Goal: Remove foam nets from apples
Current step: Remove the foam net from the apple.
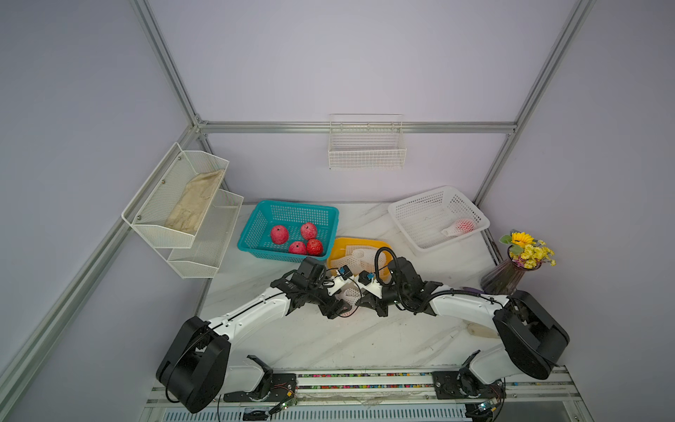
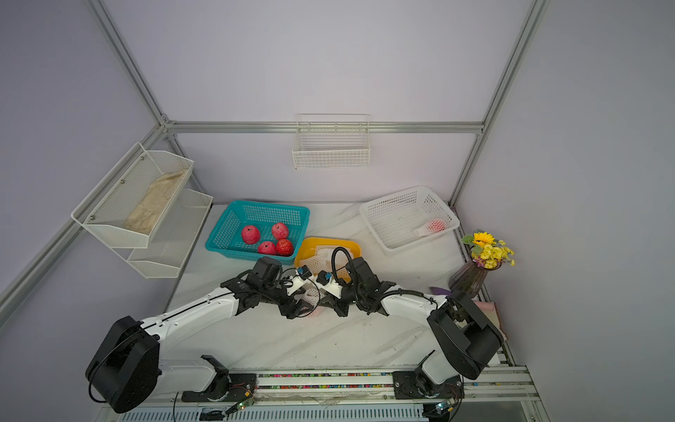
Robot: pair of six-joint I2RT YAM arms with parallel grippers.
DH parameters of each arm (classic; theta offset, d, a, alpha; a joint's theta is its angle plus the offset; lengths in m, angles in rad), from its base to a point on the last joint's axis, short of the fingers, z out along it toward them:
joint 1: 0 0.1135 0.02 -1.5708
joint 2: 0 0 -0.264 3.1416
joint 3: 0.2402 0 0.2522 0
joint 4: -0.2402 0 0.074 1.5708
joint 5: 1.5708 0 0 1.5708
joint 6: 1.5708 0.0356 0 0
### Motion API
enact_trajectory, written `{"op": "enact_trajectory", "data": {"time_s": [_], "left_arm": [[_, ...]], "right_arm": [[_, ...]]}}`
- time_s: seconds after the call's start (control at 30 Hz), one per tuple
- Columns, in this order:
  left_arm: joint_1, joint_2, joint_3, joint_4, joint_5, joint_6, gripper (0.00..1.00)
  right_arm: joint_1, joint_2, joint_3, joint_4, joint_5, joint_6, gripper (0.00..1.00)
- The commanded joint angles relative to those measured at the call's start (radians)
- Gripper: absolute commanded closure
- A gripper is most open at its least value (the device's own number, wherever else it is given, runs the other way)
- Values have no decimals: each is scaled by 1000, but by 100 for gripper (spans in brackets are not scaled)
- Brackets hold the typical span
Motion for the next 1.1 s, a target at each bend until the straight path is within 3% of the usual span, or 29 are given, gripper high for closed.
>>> {"op": "enact_trajectory", "data": {"time_s": [0.0,0.17,0.43,0.53,0.57,0.7,1.07], "left_arm": [[-1,22,29,-10,52,49,22],[-1,45,50,-8,56,56,27],[-1,74,74,12,98,41,50],[-1,78,79,21,109,38,58],[-1,78,80,21,109,37,61],[-1,78,76,25,115,29,64],[-1,45,37,43,95,12,71]], "right_arm": [[-5,8,24,-24,-5,-29,92],[-5,18,36,-39,-5,-25,90],[-5,2,22,-36,3,-7,81],[-5,-5,11,-34,36,18,71],[-8,-10,6,-33,49,27,63],[-29,-22,-20,11,57,71,46],[-37,30,-22,-3,-27,98,41]]}}
